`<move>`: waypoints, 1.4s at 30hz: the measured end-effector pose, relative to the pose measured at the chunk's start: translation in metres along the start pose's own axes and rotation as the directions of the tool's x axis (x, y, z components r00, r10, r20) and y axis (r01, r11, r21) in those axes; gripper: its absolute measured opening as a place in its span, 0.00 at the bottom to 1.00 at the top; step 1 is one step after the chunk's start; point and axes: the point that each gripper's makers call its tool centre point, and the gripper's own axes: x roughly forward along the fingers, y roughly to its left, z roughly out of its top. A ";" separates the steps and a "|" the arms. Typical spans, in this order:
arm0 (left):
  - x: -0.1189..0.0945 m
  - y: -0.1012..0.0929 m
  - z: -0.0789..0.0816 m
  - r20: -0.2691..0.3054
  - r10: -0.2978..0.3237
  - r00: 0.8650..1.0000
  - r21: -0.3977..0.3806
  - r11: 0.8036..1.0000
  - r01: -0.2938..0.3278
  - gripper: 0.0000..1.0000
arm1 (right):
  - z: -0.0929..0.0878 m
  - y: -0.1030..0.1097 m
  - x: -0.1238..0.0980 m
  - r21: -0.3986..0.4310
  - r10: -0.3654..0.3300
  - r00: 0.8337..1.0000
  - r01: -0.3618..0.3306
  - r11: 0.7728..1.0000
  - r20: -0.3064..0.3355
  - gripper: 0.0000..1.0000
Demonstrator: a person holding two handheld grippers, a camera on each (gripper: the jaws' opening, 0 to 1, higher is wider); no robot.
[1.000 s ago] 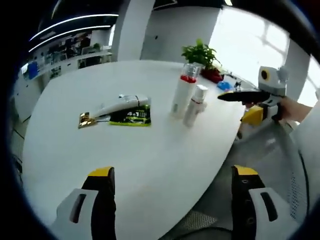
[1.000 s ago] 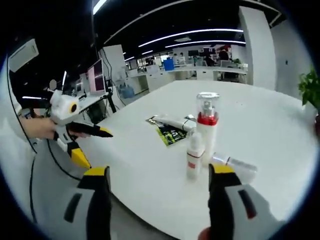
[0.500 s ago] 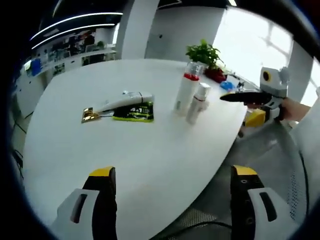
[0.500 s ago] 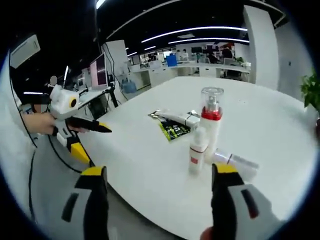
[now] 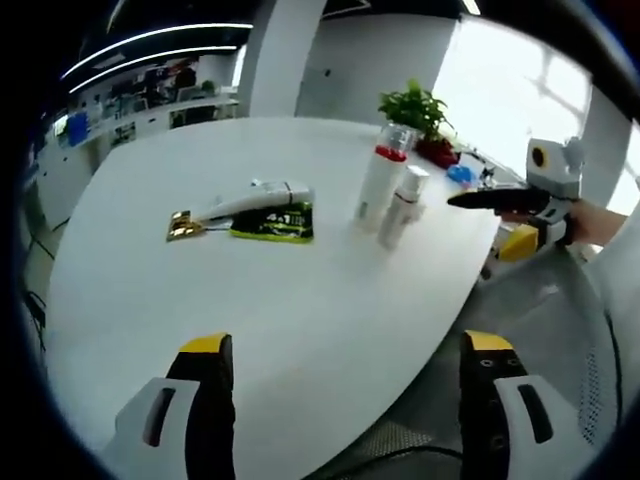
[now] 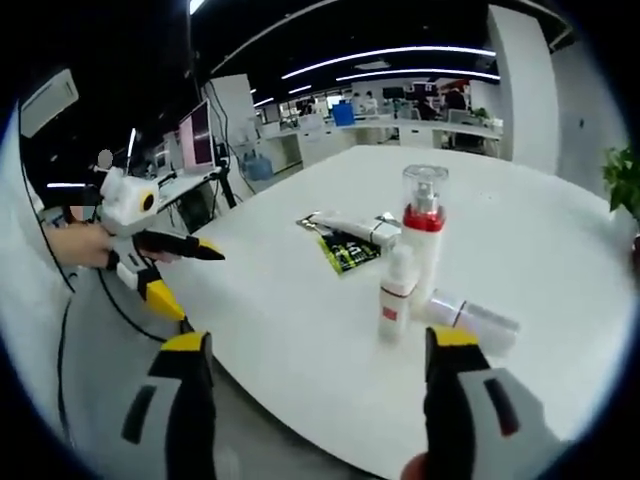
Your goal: Arrange the skincare products in the storage area until every visible bottle or jar stands upright without overlapping.
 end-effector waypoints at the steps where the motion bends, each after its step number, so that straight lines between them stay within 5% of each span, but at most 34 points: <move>1: 0.000 -0.001 -0.001 -0.001 -0.004 1.000 -0.001 1.000 0.004 0.92 | 0.000 0.000 0.000 0.001 0.001 1.000 -0.001 1.000 -0.001 0.88; 14: 0.001 -0.001 0.000 -0.006 -0.020 1.000 0.004 1.000 0.020 0.91 | -0.005 -0.004 0.003 0.012 -0.015 0.999 0.015 1.000 -0.030 0.88; 19: 0.003 0.017 0.008 -0.009 -0.004 1.000 0.024 1.000 0.004 0.91 | -0.005 -0.007 0.002 0.025 -0.026 0.999 0.026 0.999 -0.026 0.88; 32: 0.020 0.062 0.050 -0.047 0.033 0.998 0.175 0.984 -0.024 0.90 | -0.006 -0.010 0.002 0.042 -0.036 0.999 0.037 0.998 -0.020 0.88; 42: 0.049 0.091 0.080 -0.112 0.029 0.993 0.317 0.949 0.008 0.86 | -0.008 -0.011 0.002 0.056 -0.038 0.999 0.039 0.998 -0.024 0.87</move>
